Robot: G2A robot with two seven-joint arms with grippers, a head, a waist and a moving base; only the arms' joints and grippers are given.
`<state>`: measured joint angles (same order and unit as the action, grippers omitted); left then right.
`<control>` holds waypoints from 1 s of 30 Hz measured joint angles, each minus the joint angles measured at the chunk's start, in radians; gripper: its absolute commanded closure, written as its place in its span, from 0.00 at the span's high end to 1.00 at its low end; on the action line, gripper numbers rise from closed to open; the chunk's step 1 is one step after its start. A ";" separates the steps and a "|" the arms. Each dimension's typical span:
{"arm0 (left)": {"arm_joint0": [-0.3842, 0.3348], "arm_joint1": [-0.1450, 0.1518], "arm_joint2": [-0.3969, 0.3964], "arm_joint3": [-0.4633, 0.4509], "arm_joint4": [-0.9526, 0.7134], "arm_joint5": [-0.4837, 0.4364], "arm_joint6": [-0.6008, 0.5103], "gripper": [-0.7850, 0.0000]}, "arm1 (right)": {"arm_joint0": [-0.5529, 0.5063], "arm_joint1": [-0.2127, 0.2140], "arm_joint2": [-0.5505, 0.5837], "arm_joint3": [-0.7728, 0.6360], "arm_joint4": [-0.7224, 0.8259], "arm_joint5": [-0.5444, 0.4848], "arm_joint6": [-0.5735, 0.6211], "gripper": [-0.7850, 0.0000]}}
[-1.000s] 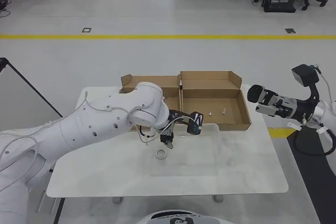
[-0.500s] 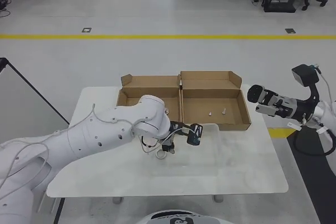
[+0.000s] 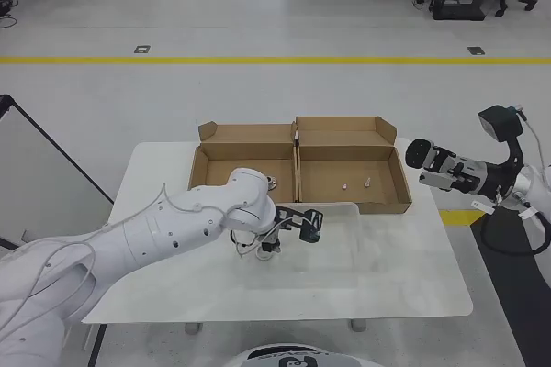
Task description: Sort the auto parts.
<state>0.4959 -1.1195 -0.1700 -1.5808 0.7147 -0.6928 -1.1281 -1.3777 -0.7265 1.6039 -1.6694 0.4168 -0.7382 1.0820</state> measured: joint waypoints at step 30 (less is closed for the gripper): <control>0.079 -0.006 0.000 0.098 0.121 -0.057 0.057 0.54 | 0.000 0.000 0.000 0.000 0.000 0.000 0.000 1.00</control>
<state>0.5744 -1.1252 -0.1700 -1.4830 0.8356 -0.7498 -1.0714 -1.3777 -0.7265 1.6039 -1.6694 0.4168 -0.7382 1.0820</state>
